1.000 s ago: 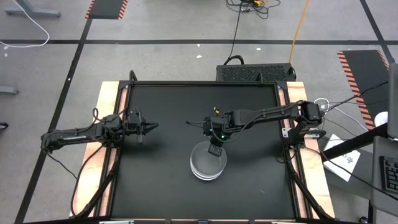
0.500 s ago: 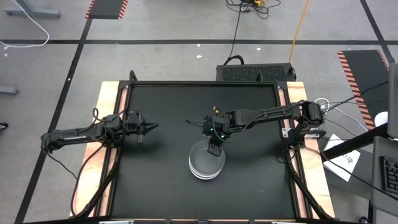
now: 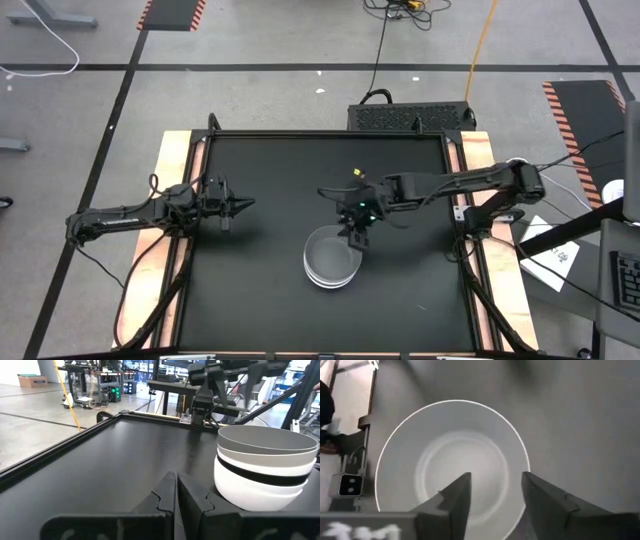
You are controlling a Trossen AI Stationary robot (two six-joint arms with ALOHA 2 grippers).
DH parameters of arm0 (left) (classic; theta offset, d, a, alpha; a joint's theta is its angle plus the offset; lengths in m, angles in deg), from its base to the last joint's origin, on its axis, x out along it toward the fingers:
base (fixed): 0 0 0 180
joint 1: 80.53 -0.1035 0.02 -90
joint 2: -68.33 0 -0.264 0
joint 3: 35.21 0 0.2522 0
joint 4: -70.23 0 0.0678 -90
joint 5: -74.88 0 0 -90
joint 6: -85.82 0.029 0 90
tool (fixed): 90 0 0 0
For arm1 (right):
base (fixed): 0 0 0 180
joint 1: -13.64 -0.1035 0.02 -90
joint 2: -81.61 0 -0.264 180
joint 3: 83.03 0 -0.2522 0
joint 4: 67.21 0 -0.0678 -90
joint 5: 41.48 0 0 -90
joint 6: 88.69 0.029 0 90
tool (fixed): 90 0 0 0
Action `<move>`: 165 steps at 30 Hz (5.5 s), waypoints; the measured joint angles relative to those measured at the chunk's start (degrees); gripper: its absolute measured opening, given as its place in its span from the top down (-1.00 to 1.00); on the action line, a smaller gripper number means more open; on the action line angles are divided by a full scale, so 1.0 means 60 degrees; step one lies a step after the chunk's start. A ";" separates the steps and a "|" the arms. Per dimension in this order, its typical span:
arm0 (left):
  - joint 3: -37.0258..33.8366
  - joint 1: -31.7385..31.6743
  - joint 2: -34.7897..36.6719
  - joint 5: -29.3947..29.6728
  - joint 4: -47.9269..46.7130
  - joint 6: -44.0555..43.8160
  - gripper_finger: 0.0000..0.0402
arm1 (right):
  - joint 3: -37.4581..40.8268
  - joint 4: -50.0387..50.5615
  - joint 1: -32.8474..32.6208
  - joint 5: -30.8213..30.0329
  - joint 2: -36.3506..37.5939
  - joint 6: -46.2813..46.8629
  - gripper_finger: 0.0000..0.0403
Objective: Nest bowls inside each other
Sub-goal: Return to Home Position
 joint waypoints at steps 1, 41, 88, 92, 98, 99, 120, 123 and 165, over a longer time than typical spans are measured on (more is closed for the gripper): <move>0.0000 -0.0001 0.0002 -0.0050 0.0003 -0.0001 0.89 | 0.0247 -0.0190 -0.0092 -0.0189 0.0218 -0.0012 0.27; 0.0000 -0.0002 0.0003 -0.0204 0.0040 -0.0004 0.89 | 1.0413 -0.8559 -0.1864 -0.3047 0.8418 0.0193 1.00; -0.0004 0.1286 0.0032 0.1451 0.0390 0.1881 0.89 | 1.2440 -0.7680 -0.1703 -0.3916 1.3728 -0.1033 1.00; -0.0004 0.1282 0.0032 0.1425 0.0392 0.2141 0.89 | 1.2521 -0.6853 -0.1683 -0.3900 1.4348 -0.1170 1.00; -0.0004 0.1282 0.0032 0.1377 0.0425 0.2566 0.89 | 1.2539 -0.6387 -0.1599 -0.3654 1.4781 -0.1798 1.00; -0.0004 0.1279 0.0032 0.1374 0.0457 0.2602 0.89 | 1.2543 -0.6367 -0.1544 -0.3651 1.4800 -0.1848 1.00; 0.0007 0.0766 0.0021 0.1542 0.0257 0.2511 0.89 | 1.2562 -0.5927 0.0839 -0.1222 1.4793 -0.1651 1.00; 0.0015 0.0599 0.0021 0.1358 0.0214 0.2430 0.89 | 1.2565 -0.5875 0.0944 -0.1151 1.4792 -0.1472 1.00; -0.0015 0.0514 -0.0019 0.1070 0.0404 0.1608 0.89 | 1.2573 -0.5911 0.0937 -0.0889 1.4788 -0.0906 1.00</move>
